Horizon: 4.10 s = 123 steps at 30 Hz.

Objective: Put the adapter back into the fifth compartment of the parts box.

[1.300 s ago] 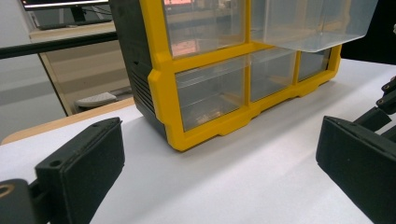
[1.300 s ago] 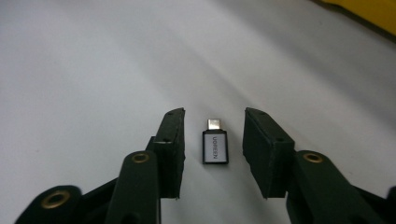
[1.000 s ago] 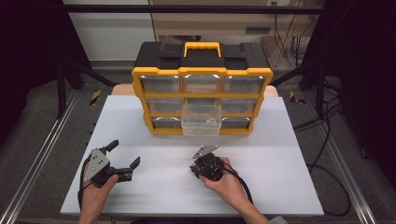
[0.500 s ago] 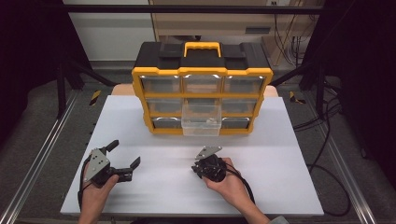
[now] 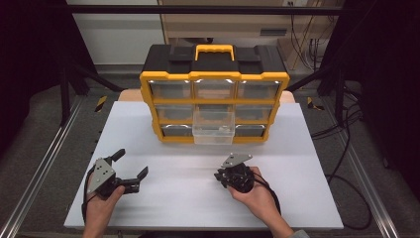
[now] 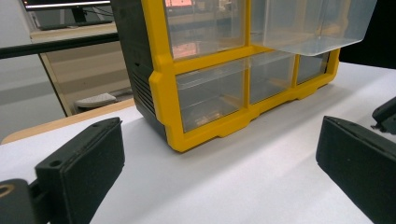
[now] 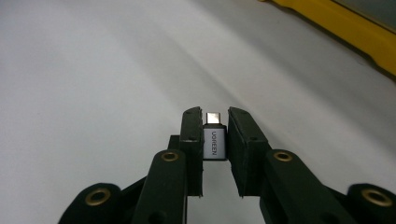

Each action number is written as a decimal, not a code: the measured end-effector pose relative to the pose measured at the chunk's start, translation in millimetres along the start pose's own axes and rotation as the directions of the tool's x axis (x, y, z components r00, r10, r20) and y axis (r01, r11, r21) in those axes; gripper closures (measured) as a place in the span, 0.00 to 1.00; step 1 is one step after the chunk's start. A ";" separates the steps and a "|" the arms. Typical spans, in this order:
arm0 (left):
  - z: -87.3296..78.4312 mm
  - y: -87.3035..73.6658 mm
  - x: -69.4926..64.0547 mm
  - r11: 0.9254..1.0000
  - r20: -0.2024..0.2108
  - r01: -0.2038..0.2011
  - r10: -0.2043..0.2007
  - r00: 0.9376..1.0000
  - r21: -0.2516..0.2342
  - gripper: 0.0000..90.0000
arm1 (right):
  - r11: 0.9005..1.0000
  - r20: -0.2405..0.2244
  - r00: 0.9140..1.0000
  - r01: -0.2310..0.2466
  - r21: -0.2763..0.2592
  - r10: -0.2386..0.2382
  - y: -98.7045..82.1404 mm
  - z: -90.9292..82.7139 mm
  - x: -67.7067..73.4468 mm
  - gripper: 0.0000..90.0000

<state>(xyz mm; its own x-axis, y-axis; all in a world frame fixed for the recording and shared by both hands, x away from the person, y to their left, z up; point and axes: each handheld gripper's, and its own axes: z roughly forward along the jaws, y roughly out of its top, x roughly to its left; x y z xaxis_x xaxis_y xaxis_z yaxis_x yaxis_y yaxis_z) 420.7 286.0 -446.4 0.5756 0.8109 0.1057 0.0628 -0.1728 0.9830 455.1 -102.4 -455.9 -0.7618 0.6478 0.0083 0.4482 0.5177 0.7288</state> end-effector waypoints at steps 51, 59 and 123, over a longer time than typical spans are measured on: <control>-7.0 -1.9 4.5 0.999 -0.017 0.037 -0.037 0.999 -0.012 0.01 | 0.916 0.124 0.958 -0.204 -0.346 0.260 -15.6 -77.0 -72.5 0.85; -10.2 -2.9 6.1 0.999 -0.027 0.042 -0.042 0.999 -0.012 0.01 | 0.906 0.125 0.963 -0.174 -0.386 0.238 -5.7 -89.6 -69.6 0.85; -8.1 -2.9 4.8 0.999 -0.007 0.039 -0.039 0.999 -0.010 0.01 | 0.879 0.097 0.984 -0.087 -0.469 0.149 98.1 -117.0 -59.5 0.85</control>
<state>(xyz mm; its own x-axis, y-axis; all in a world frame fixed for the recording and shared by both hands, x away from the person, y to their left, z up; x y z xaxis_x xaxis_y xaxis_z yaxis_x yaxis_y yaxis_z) 416.8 295.0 -447.5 0.5670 0.8208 0.0686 0.0773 -0.1359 0.9877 489.6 -155.5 -304.9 -0.6375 0.7688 0.0503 0.2408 0.1369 0.9609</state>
